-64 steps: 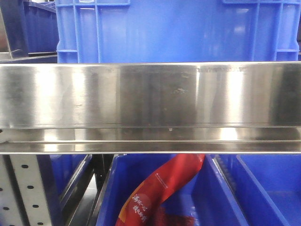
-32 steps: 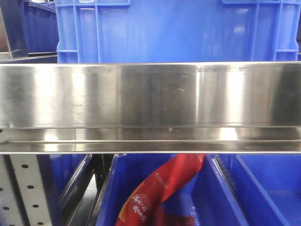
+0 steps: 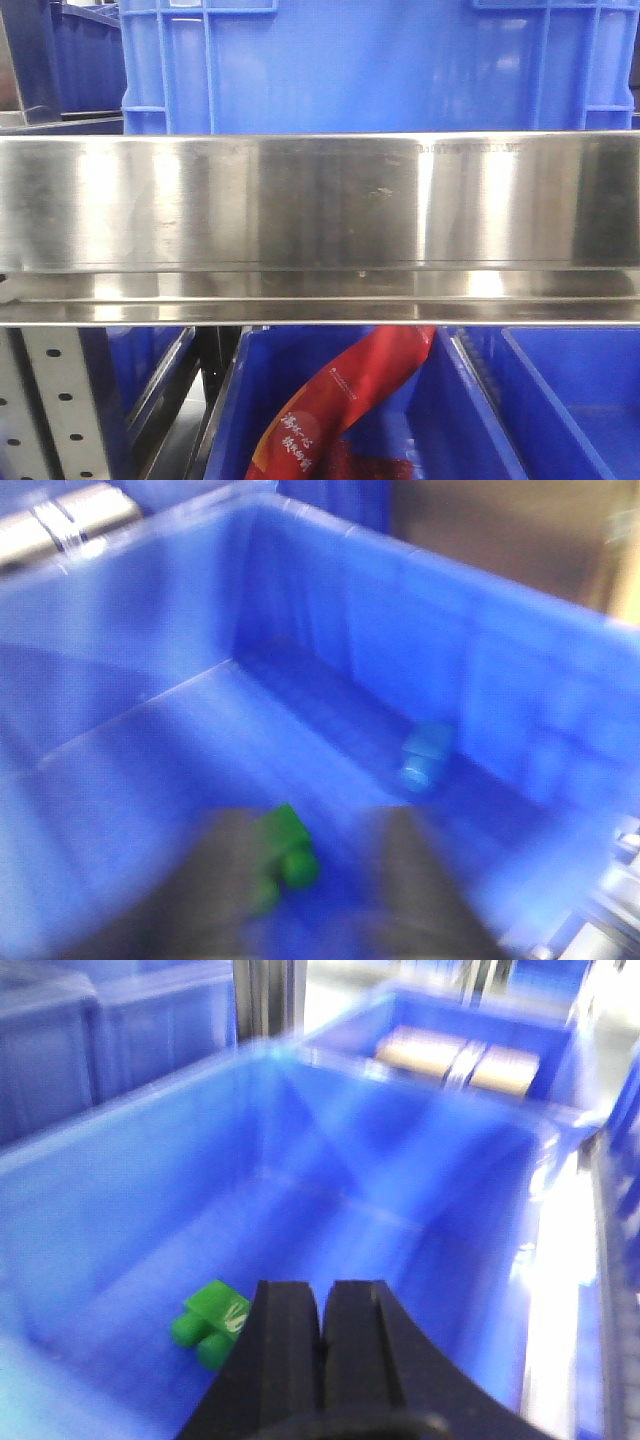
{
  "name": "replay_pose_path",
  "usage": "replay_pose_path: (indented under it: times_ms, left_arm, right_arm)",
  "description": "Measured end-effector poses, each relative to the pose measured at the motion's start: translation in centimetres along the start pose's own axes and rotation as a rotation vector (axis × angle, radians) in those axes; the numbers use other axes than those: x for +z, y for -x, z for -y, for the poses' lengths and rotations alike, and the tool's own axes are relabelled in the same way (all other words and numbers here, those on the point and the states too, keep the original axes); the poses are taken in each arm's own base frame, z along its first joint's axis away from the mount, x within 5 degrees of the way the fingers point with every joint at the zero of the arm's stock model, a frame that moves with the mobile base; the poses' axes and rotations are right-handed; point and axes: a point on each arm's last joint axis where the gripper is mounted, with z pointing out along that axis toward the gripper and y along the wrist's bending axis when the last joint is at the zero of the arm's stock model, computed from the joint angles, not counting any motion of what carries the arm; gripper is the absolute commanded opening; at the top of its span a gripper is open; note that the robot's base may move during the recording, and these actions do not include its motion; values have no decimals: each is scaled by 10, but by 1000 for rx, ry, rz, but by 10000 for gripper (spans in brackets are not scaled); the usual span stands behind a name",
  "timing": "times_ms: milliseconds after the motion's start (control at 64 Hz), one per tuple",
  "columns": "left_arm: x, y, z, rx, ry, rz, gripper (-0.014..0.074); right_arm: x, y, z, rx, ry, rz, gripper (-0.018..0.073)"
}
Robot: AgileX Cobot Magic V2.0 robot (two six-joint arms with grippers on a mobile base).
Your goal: Grab block from conveyor and place in blue bin
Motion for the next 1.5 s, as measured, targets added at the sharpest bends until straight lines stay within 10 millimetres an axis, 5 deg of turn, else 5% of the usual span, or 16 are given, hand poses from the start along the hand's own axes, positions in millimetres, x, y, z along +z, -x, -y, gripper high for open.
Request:
replay_pose_path:
  times_ms: [203,422,766,969,1501]
  left_arm:
    - [-55,-20,5,2,5,44,-111]
    - [-95,-68,12,-2,24,146,-111]
    - [-112,-160,20,-73,57,407,-111]
    - [-108,-187,22,-109,68,457,-111]
    - [-109,-186,21,-113,73,484,-111]
  right_arm:
    - [-53,-35,-2,0,-4,89,-160]
    - [-89,-90,-4,0,-6,129,-160]
    - [-105,-155,-6,0,-8,141,-160]
    - [-103,-160,-6,0,-9,154,-160]
    - [-103,-158,-6,0,-9,169,-162]
